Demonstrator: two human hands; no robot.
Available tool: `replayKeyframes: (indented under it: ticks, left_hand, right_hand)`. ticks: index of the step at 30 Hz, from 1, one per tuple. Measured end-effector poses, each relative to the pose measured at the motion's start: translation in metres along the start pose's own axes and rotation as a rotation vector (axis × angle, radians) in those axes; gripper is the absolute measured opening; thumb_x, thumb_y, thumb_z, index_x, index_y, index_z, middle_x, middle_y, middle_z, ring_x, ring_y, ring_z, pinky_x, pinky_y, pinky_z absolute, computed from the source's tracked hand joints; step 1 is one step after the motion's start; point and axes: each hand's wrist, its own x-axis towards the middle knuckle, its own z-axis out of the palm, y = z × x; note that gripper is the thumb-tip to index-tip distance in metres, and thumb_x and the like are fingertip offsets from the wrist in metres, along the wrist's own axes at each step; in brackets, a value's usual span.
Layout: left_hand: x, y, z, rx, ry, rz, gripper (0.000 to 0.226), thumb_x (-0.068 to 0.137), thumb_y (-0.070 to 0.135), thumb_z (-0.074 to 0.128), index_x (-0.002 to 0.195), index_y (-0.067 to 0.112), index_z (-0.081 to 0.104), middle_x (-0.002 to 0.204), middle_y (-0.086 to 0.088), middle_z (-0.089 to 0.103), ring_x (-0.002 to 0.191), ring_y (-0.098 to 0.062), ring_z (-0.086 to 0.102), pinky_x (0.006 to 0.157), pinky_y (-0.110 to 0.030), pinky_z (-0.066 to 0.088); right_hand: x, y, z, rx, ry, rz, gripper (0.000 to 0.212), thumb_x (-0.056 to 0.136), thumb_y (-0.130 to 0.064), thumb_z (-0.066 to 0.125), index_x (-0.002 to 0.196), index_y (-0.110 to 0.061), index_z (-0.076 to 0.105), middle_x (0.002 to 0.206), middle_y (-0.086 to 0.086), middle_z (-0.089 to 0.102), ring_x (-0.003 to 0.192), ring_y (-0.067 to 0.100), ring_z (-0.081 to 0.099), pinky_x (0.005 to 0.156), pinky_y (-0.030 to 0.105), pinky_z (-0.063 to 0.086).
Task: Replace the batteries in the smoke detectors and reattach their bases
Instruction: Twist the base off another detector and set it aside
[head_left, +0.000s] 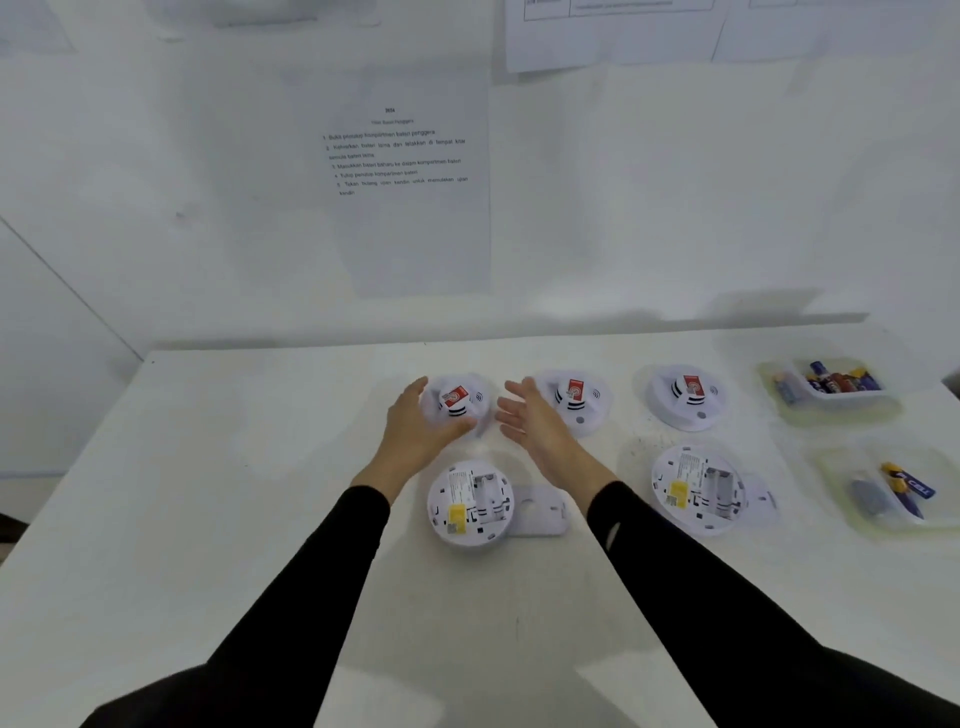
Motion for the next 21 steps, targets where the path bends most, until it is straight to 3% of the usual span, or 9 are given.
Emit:
replayKeyframes:
  ticks: [2, 6, 8, 10, 12, 14, 17, 19, 21]
  left_hand:
    - [0.014, 0.001, 0.005, -0.006, -0.062, 0.001, 0.106, 0.073, 0.03, 0.088, 0.154, 0.005, 0.023, 0.149, 0.0, 0.042, 0.138, -0.017, 0.039, 0.108, -0.029, 0.032]
    - [0.03, -0.003, 0.013, 0.166, -0.046, -0.016, 0.117, 0.065, 0.042, 0.091, 0.155, 0.015, 0.021, 0.152, -0.011, 0.038, 0.142, -0.029, 0.032, 0.117, -0.04, 0.023]
    - [0.025, 0.006, 0.015, 0.128, -0.033, 0.017, 0.119, 0.059, 0.051, 0.089, 0.154, 0.019, 0.024, 0.149, -0.009, 0.04, 0.139, -0.028, 0.038, 0.116, -0.044, 0.031]
    - [0.011, 0.024, 0.015, -0.033, -0.021, 0.072, 0.116, 0.056, 0.056, 0.086, 0.151, 0.025, 0.029, 0.144, -0.003, 0.045, 0.131, -0.021, 0.048, 0.109, -0.042, 0.043]
    - [-0.008, 0.046, 0.016, -0.255, -0.106, 0.094, 0.088, 0.075, 0.043, 0.082, 0.148, 0.034, 0.034, 0.139, 0.0, 0.051, 0.12, -0.016, 0.057, 0.103, -0.038, 0.049]
    - [-0.028, 0.068, 0.024, -0.636, -0.389, 0.061, 0.068, 0.088, 0.035, 0.071, 0.148, 0.033, 0.039, 0.142, -0.008, 0.054, 0.121, -0.023, 0.061, 0.1, -0.042, 0.052]
    - [-0.056, 0.097, 0.052, -1.152, -0.719, -0.029, 0.081, 0.076, 0.033, 0.075, 0.147, 0.01, 0.043, 0.146, -0.023, 0.049, 0.132, -0.04, 0.05, 0.104, -0.053, 0.046]
    - [-0.074, 0.116, 0.079, -1.302, -0.758, -0.094, 0.07, 0.079, 0.034, 0.066, 0.139, 0.003, 0.052, 0.143, -0.026, 0.051, 0.128, -0.045, 0.051, 0.107, -0.056, 0.043]
    - [-0.087, 0.13, 0.108, -1.286, -0.716, -0.106, 0.061, 0.088, 0.046, 0.052, 0.134, 0.007, 0.059, 0.14, -0.024, 0.055, 0.124, -0.043, 0.053, 0.107, -0.054, 0.04]
  right_hand:
    - [0.005, -0.003, 0.007, 0.047, 0.003, 0.024, 0.054, 0.105, -0.043, 0.018, 0.147, -0.013, 0.033, 0.146, 0.017, 0.043, 0.132, 0.028, 0.046, 0.114, 0.037, 0.034]
    - [-0.003, -0.007, 0.004, 0.11, -0.025, 0.012, 0.052, 0.105, -0.043, 0.019, 0.148, -0.016, 0.032, 0.144, 0.01, 0.049, 0.136, 0.024, 0.041, 0.116, 0.038, 0.028]
    - [-0.015, -0.015, -0.004, 0.165, -0.049, -0.044, 0.046, 0.105, -0.037, 0.028, 0.147, -0.018, 0.034, 0.139, 0.007, 0.054, 0.133, 0.022, 0.045, 0.115, 0.041, 0.031]
    - [-0.033, -0.025, -0.019, 0.22, -0.027, -0.166, 0.04, 0.103, -0.024, 0.042, 0.142, -0.016, 0.041, 0.13, 0.007, 0.061, 0.124, 0.021, 0.055, 0.108, 0.041, 0.042]
    - [-0.057, -0.035, -0.038, 0.158, 0.015, -0.322, 0.035, 0.099, -0.014, 0.051, 0.134, -0.016, 0.05, 0.125, 0.005, 0.064, 0.117, 0.017, 0.06, 0.101, 0.033, 0.048]
    - [-0.083, -0.044, -0.058, -0.06, 0.045, -0.423, 0.033, 0.096, -0.015, 0.057, 0.129, -0.022, 0.057, 0.124, -0.002, 0.064, 0.116, 0.004, 0.058, 0.098, 0.02, 0.047]
    - [-0.115, -0.048, -0.085, -0.275, 0.102, -0.504, 0.036, 0.088, -0.026, 0.069, 0.123, -0.03, 0.06, 0.126, -0.007, 0.056, 0.112, -0.004, 0.055, 0.094, 0.013, 0.045]
    - [-0.132, -0.048, -0.103, -0.346, 0.176, -0.548, 0.044, 0.082, -0.032, 0.075, 0.124, -0.031, 0.06, 0.126, -0.011, 0.049, 0.115, -0.001, 0.051, 0.092, 0.011, 0.044]
    - [-0.145, -0.047, -0.123, -0.442, 0.247, -0.582, 0.052, 0.077, -0.036, 0.079, 0.124, -0.034, 0.059, 0.125, -0.015, 0.044, 0.119, -0.004, 0.041, 0.089, 0.003, 0.038]
